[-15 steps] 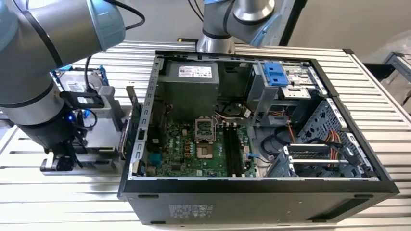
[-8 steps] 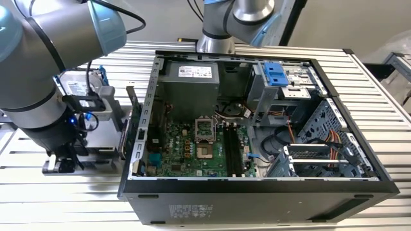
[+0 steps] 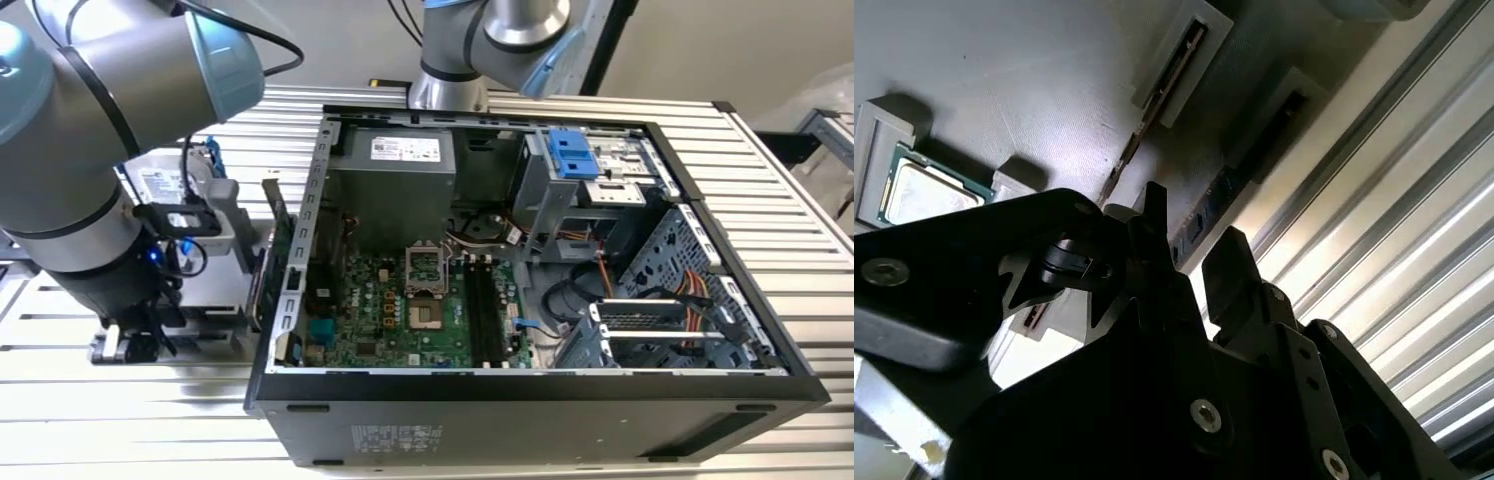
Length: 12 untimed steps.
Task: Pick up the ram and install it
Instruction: 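Pick up the ram and move it above insertion slot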
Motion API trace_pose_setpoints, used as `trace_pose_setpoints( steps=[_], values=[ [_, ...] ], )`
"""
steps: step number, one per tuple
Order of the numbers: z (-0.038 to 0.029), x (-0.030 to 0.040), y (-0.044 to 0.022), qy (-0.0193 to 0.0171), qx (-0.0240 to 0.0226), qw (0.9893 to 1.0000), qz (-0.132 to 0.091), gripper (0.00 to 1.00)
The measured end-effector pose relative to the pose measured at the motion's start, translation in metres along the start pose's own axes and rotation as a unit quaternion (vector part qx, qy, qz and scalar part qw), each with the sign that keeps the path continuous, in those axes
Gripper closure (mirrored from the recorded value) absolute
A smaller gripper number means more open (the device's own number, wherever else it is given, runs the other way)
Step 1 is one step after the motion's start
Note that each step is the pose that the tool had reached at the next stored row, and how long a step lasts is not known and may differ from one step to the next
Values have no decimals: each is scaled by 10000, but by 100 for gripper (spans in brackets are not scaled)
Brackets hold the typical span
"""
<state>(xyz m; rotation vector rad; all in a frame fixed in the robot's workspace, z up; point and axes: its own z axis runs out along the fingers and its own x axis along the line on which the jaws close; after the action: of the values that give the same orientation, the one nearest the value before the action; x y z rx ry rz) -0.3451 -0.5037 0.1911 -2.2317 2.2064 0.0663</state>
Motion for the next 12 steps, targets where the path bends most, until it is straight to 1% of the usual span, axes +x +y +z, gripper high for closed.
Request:
trace_pose_setpoints(
  steps=[10,11,12],
  values=[
    [7,1,-1,1,0,10000,-1,0],
    [7,1,-1,1,0,10000,-1,100],
    [7,1,-1,1,0,10000,-1,100]
  ],
)
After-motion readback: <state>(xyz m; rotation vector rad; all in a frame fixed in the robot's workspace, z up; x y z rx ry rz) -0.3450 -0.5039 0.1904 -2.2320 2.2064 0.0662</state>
